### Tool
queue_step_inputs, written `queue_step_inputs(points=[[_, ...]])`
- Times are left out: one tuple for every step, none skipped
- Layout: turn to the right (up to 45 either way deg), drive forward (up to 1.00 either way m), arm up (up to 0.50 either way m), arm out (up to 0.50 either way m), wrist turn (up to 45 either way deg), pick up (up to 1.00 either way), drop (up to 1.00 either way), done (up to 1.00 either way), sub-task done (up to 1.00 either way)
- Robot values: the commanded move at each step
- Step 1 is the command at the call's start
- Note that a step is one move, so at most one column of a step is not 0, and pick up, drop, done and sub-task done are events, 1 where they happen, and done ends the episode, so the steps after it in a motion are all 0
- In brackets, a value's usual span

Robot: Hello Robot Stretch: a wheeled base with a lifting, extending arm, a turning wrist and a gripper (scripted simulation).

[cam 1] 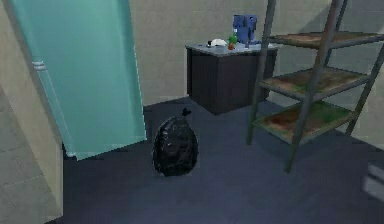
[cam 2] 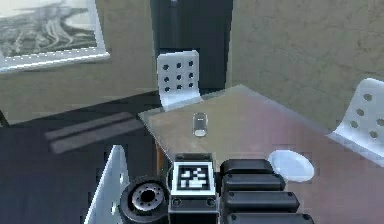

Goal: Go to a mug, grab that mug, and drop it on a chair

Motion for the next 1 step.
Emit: queue_step_inputs(points=[[-3.0,0.00,0.00,0.00,0.0,0.00,0.00,0.00,0.00]])
